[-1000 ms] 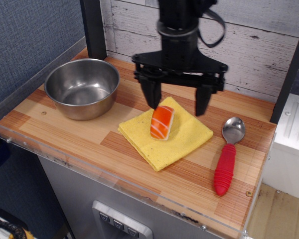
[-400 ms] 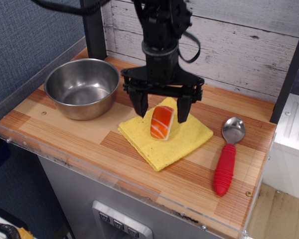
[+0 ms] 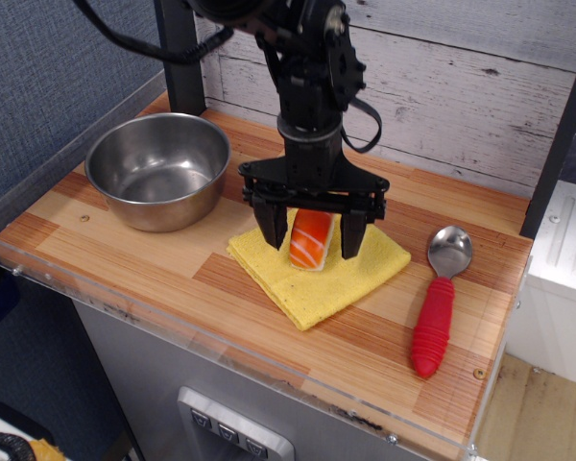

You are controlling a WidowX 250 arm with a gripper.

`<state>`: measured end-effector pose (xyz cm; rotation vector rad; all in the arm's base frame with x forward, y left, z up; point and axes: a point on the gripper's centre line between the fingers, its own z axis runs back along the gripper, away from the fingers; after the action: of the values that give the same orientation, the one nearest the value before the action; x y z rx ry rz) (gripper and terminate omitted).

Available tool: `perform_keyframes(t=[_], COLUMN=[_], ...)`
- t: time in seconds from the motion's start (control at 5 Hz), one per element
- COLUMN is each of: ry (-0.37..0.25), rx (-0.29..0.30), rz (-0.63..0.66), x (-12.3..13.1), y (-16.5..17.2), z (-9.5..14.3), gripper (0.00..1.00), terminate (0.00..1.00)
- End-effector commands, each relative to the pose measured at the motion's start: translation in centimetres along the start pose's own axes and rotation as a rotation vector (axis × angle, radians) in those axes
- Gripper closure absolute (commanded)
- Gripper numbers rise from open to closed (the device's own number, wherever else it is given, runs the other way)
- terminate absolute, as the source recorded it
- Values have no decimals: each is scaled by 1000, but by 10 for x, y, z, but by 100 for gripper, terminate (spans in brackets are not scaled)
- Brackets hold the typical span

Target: Place the sushi behind the yellow towel

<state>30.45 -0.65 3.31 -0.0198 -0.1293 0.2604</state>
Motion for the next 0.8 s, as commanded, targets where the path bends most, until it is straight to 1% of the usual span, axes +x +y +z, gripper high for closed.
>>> perform_keyframes(t=[0.0,0.2,0.6], ry=[-38,-50,-60], rx=[-10,-30,-53], rz=[-5,-36,-28], x=[4,1,-1], y=[-4,-8,-12], z=[4,8,17], gripper=[100,100,100], terminate=[0,0,0])
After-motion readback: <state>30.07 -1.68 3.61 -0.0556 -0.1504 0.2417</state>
